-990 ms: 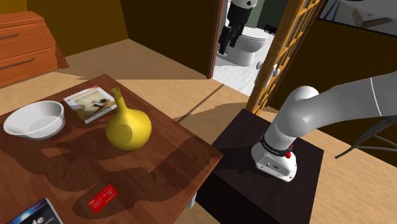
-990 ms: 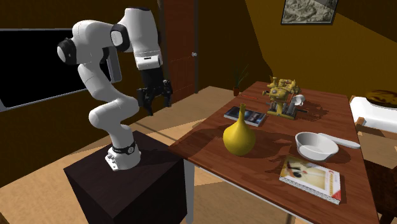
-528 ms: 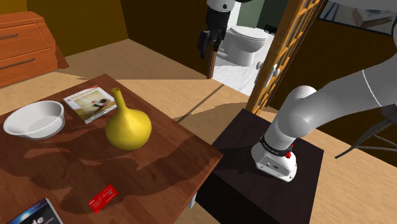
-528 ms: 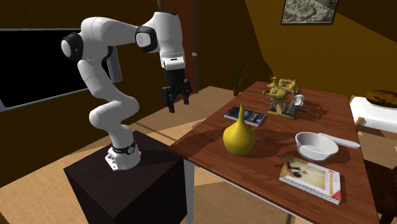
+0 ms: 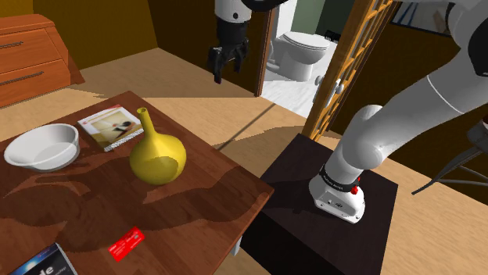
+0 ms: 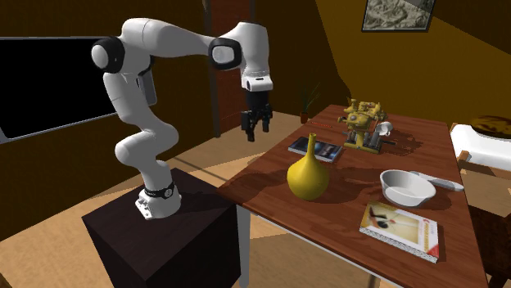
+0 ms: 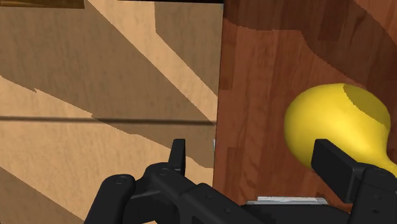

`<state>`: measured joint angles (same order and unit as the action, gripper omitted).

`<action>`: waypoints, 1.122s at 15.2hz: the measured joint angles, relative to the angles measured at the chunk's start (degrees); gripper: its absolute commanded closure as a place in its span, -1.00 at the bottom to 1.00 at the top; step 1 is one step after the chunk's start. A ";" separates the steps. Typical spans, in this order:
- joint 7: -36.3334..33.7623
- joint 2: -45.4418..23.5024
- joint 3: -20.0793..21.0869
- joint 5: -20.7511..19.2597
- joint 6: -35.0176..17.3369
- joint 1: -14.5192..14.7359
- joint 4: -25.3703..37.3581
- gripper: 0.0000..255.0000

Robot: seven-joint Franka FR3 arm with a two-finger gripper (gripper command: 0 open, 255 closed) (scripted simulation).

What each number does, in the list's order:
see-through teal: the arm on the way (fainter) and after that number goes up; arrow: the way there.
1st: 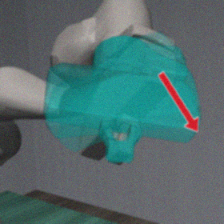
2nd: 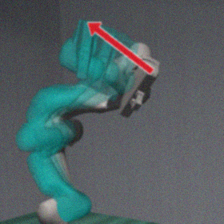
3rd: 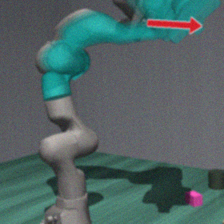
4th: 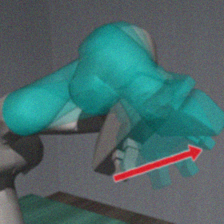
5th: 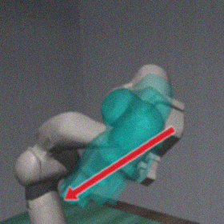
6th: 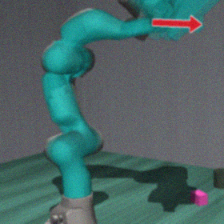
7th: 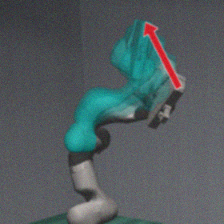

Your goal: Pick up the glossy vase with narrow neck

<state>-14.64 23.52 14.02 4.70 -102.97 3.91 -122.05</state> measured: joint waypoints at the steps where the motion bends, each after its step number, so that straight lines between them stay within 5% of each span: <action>1: -1.45 -2.06 1.10 -0.13 -0.08 0.18 1.84 -1.00; 10: -14.14 -20.48 9.11 -4.23 0.53 2.61 18.39 -1.00; 17: -23.43 -37.31 12.43 -10.84 4.73 7.85 36.36 -1.00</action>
<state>-38.07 -13.78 26.45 -6.15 -98.25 11.76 -85.69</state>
